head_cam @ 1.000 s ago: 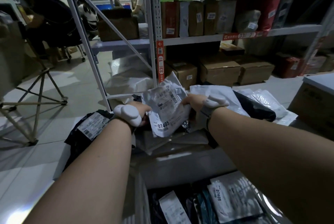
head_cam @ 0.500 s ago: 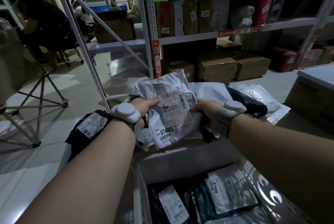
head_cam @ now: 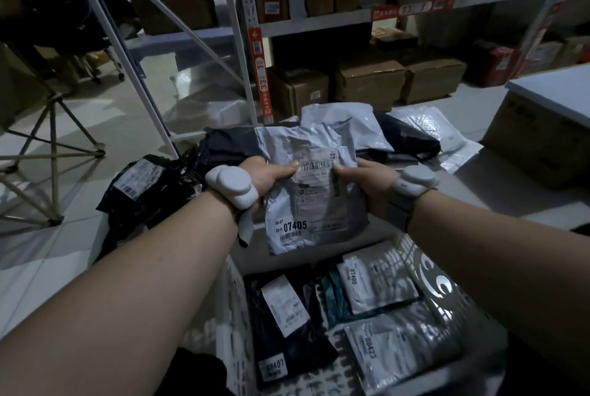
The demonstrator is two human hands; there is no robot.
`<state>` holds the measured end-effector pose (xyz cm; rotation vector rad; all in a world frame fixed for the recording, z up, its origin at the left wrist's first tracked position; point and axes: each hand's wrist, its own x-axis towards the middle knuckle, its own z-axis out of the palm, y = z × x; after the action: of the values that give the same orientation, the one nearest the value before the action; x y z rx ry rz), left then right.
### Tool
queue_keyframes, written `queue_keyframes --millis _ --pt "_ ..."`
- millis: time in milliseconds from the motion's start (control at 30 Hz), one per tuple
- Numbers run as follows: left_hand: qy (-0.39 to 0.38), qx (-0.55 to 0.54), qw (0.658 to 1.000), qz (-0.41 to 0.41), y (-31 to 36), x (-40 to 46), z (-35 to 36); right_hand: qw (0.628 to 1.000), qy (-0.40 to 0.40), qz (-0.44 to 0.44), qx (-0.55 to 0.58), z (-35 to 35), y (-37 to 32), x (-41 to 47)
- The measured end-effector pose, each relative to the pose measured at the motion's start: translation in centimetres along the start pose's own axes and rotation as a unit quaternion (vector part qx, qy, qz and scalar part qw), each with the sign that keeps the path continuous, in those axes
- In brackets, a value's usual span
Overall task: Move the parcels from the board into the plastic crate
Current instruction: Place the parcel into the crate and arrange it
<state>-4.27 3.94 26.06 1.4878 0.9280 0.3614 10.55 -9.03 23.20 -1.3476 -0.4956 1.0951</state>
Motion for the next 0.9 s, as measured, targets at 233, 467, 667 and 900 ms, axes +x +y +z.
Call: queue_keyframes --millis 233,467,667,900 --pt "-0.020 0.008 1.000 -0.008 -2.3 -1.3 2.2 0.999 0.038 0.002 -0.033 -2.5 1.9 -1.1" --pt "0.042 0.137 0.990 0.014 -3.4 -2.4 3.4 0.998 -0.012 0.040 -0.054 -3.7 3.0 -2.3" --pt "0.062 0.110 0.992 0.001 -4.8 -2.8 4.1 0.991 0.042 0.071 -0.108 -4.8 4.7 -1.3" --pt "0.023 0.082 0.995 -0.059 -7.3 -3.2 4.9 0.992 0.065 0.081 -0.075 -5.5 5.6 -1.2"
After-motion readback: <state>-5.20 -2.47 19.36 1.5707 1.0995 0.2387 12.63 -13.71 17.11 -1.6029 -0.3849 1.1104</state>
